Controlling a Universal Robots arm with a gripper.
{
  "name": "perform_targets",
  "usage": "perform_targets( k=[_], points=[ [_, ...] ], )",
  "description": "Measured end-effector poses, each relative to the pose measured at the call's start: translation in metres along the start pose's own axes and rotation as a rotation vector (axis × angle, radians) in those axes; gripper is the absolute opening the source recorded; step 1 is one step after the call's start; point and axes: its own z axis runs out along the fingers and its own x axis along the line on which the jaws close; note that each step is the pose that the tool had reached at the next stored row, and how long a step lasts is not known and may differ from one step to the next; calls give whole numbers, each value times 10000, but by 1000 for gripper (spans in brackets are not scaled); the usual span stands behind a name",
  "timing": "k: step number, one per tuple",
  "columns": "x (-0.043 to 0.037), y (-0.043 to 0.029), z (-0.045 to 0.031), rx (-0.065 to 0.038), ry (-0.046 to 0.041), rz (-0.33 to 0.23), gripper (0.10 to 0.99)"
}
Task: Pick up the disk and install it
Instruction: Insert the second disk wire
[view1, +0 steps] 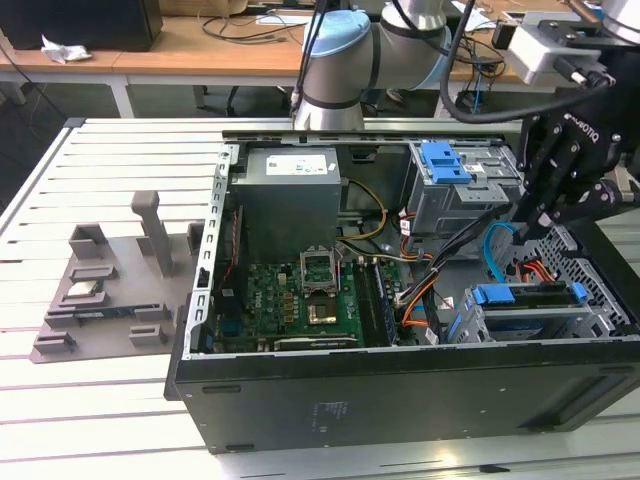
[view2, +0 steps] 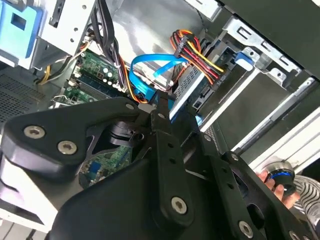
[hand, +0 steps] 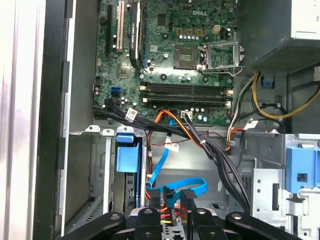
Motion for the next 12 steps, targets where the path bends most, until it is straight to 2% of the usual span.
perform_targets(
  k=[2, 4, 10, 11, 12],
  points=[
    [0, 0, 25, -2, 11, -176, 302],
    [1, -1, 86, -5, 23, -400, 302],
    [1, -2, 95, -5, 24, -403, 302],
    [1, -2, 96, -5, 24, -403, 286],
    [1, -2, 96, -6, 23, -403, 220]
  ],
)
